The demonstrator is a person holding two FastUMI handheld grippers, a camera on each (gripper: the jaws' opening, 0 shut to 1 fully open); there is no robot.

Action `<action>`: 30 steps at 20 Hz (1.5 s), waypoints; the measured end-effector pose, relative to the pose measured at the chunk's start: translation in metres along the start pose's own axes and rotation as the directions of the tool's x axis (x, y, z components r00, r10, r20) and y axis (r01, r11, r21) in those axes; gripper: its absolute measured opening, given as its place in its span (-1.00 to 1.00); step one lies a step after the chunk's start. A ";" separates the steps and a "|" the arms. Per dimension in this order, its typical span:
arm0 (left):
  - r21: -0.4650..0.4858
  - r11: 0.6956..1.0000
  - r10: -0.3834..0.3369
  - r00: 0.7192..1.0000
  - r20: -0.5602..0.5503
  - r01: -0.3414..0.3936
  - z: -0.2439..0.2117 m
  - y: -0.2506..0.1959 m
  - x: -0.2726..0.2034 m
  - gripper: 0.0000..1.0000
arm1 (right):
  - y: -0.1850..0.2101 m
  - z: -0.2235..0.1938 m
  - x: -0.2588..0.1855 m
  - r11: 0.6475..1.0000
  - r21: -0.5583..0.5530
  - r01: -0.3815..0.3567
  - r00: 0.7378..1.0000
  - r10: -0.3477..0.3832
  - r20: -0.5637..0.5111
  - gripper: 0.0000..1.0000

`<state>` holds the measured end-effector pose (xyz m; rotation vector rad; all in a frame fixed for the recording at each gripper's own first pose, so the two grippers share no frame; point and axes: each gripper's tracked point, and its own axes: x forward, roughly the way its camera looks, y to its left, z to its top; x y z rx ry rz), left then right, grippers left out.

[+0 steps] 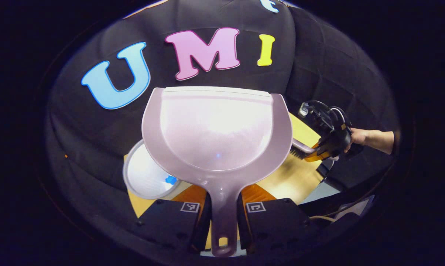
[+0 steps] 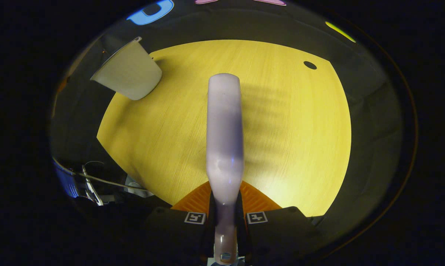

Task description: Pick up the small broom and dustpan from the desktop, sweep the trash into the dustpan with the broom, and then empty the trash into the garbage bin.

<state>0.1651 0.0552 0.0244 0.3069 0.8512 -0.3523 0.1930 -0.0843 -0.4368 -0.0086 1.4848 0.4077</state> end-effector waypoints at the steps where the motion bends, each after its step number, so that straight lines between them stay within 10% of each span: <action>1: -0.026 0.999 -0.037 0.999 0.007 0.037 -0.001 -0.023 0.017 -0.41 | 0.002 -0.001 0.003 1.000 0.021 -0.005 1.000 0.005 -0.008 -0.47; 17: -0.515 0.846 -0.079 0.923 -0.378 -0.138 -0.146 -0.066 0.258 -0.41 | 0.021 -0.003 0.044 0.968 0.194 0.157 0.983 -0.134 -0.126 -0.47; 27: -0.449 0.884 -0.099 0.888 -0.448 -0.128 -0.139 -0.071 0.257 -0.36 | 0.035 -0.003 0.055 0.960 0.238 0.147 0.976 -0.101 -0.194 -0.41; 30: -0.447 0.885 -0.096 0.888 -0.450 -0.131 -0.136 -0.075 0.257 0.36 | 0.031 -0.005 0.050 0.961 0.219 0.169 0.974 -0.129 -0.185 0.24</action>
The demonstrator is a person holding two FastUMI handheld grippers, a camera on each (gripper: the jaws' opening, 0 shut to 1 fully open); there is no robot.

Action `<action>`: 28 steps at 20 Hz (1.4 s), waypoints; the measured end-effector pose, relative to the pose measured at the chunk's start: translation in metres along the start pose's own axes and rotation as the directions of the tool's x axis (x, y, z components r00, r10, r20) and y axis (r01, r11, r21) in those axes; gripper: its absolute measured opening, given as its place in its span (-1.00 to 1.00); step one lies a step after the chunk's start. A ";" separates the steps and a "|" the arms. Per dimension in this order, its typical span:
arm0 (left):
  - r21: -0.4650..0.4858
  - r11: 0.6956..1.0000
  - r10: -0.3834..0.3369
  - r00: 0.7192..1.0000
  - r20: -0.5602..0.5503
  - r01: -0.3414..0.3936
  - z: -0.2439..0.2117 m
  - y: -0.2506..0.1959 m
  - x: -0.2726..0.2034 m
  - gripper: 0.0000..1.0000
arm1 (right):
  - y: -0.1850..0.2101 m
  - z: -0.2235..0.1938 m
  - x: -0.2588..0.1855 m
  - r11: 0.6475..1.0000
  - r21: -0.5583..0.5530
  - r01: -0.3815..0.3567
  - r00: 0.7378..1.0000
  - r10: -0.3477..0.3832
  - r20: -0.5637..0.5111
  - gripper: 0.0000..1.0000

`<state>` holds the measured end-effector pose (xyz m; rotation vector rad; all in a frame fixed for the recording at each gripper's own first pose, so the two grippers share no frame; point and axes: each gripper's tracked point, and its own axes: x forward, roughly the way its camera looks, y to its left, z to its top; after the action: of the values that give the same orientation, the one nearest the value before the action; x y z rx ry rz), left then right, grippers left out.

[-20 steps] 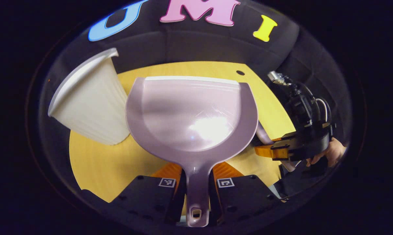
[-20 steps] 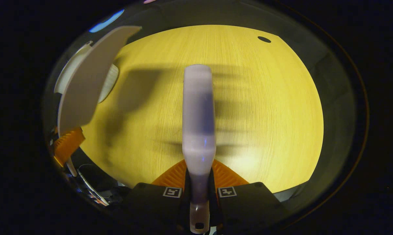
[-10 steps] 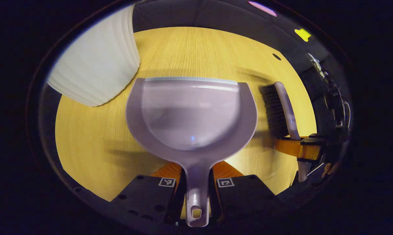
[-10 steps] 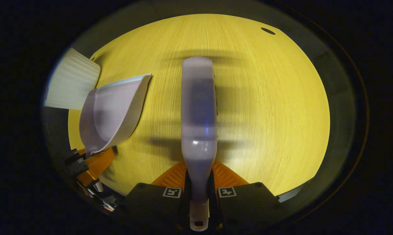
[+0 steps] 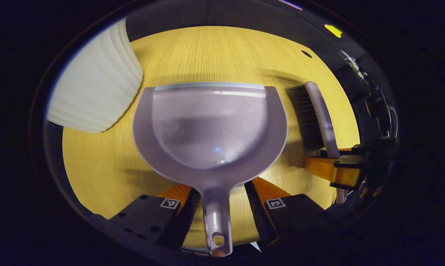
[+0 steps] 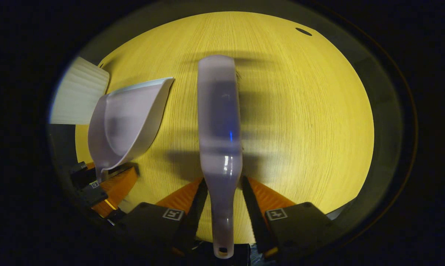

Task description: Pick up the small broom and dustpan from the desktop, sweep the trash into the dustpan with the broom, and then empty the trash into the garbage bin.

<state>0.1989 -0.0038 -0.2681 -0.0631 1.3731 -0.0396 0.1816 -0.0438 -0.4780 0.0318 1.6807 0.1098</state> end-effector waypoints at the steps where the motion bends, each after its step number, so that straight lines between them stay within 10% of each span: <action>1: -0.002 1.000 0.016 1.000 0.008 -0.016 0.002 0.001 0.000 0.48 | -0.001 0.001 -0.003 1.000 -0.002 0.002 1.000 -0.002 0.014 0.42; 2: -0.003 1.000 0.021 1.000 0.015 -0.021 0.001 0.001 -0.002 0.66 | 0.000 0.004 -0.009 1.000 0.002 -0.005 0.999 0.005 0.036 1.00; 9: -0.059 0.998 0.021 0.980 0.198 -0.009 -0.024 -0.018 -0.093 0.65 | -0.003 0.021 -0.098 0.997 -0.069 -0.016 0.931 0.040 0.362 0.84; 13: -0.060 0.997 -0.013 0.880 0.475 0.048 -0.045 -0.034 -0.182 0.65 | 0.014 -0.010 -0.169 0.992 -0.113 -0.055 0.822 0.109 0.559 0.84; 16: -0.035 0.998 0.058 0.711 0.701 -0.046 -0.057 -0.016 -0.241 0.65 | 0.024 -0.032 -0.237 0.991 -0.118 -0.059 0.660 0.128 0.740 1.00; 20: 0.001 0.997 0.038 0.494 0.868 -0.080 -0.075 -0.005 -0.302 0.64 | 0.047 -0.051 -0.328 0.993 -0.114 0.016 0.354 0.101 0.930 0.99; 24: -0.001 0.999 0.021 0.381 0.924 -0.052 -0.081 -0.006 -0.322 0.64 | 0.062 -0.059 -0.398 0.995 -0.100 0.026 0.079 0.097 0.992 0.97; 28: 0.006 0.998 0.015 0.355 0.935 -0.057 -0.087 -0.003 -0.332 0.63 | 0.070 -0.085 -0.420 0.992 -0.119 0.046 0.001 0.119 0.993 0.96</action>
<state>0.0487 0.0128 0.0397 -0.0126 0.1665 0.0132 0.1422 -0.0144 -0.0466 0.0493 0.1029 0.1705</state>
